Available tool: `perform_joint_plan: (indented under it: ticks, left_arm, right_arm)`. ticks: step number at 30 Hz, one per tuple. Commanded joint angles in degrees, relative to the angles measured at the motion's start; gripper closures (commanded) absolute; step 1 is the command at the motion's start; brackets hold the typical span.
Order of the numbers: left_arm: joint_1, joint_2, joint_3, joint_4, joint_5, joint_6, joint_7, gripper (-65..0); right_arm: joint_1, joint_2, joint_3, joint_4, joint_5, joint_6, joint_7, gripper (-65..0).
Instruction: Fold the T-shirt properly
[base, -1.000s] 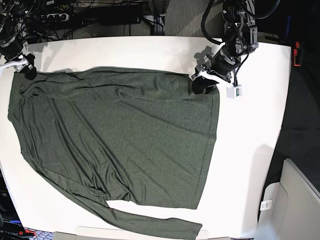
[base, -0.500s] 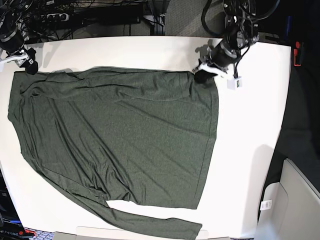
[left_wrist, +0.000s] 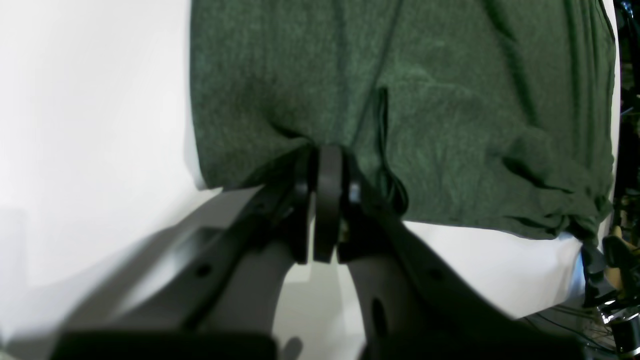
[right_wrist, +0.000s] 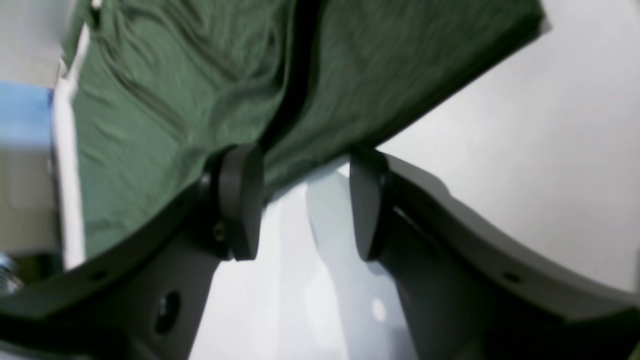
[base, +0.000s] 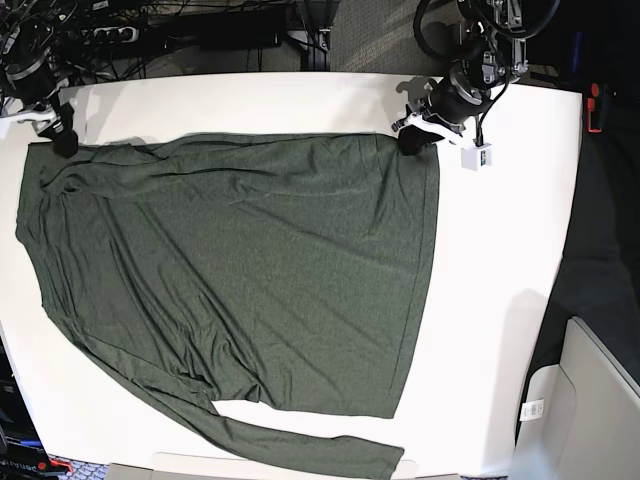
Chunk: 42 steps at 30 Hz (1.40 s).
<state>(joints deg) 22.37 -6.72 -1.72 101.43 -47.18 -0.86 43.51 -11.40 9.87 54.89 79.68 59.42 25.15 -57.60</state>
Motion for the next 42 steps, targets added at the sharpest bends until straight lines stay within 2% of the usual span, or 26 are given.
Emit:
perform_joint_plan:
  ticks: [1, 15, 17, 20, 21, 24, 28, 34, 38, 42]
  left_arm:
    - [0.09, -0.44, -0.09, 0.86, -0.07, 0.29, 0.14, -0.1]
    - [1.06, -0.62, -0.09, 0.95, -0.16, 0.29, 0.23, -0.1]
    - [1.23, -0.62, -0.09, 0.95, -0.16, 0.29, 0.14, -0.1]
    - [1.41, -0.62, -0.09, 0.95, -0.16, 0.29, 0.05, -0.1]
    - [2.03, -0.62, -0.09, 1.03, -0.16, 0.29, -0.03, -0.1]
    - [3.34, -0.62, -0.09, 3.67, -0.16, 0.29, -0.12, -0.1]
    - [6.16, -0.71, -0.09, 7.98, -0.07, 0.29, -0.12, -0.1]
    - [10.03, -0.80, -0.17, 9.47, -0.07, 0.29, -0.30, -0.1]
    - [12.22, -0.80, -2.64, 9.56, -0.07, 0.29, -0.30, -0.1]
    - [13.63, -0.80, -4.57, 9.56, -0.16, 0.20, -0.30, -0.1]
  right_arm:
    - [0.19, 0.55, 0.10, -0.95, -3.90, -1.72, -1.87, -27.6]
    - [8.80, 0.64, 0.45, -9.57, -5.31, -1.72, -1.87, -27.1]
    - [9.42, 0.64, 0.45, -9.57, -6.28, -1.72, -1.87, -22.2]
    - [9.33, 0.55, 0.45, -9.66, -6.36, -1.63, -1.87, -3.4]
    - [9.07, 0.55, 0.45, -9.75, -6.36, -1.63, -1.96, 0.0]
    - [7.40, 0.64, 0.45, -9.22, -5.84, -1.45, -2.22, -0.9]
    - [2.65, 0.72, 0.45, -5.44, -1.88, -1.45, -2.22, -0.7]
    - [-5.17, 3.36, 0.45, -1.48, 4.54, -1.37, -2.22, -0.7]
    - [-9.74, 5.21, 0.53, -1.31, 10.34, -1.37, -2.22, -0.7]
    - [-11.68, 5.65, 0.71, -1.31, 12.54, -1.37, -2.22, -0.7]
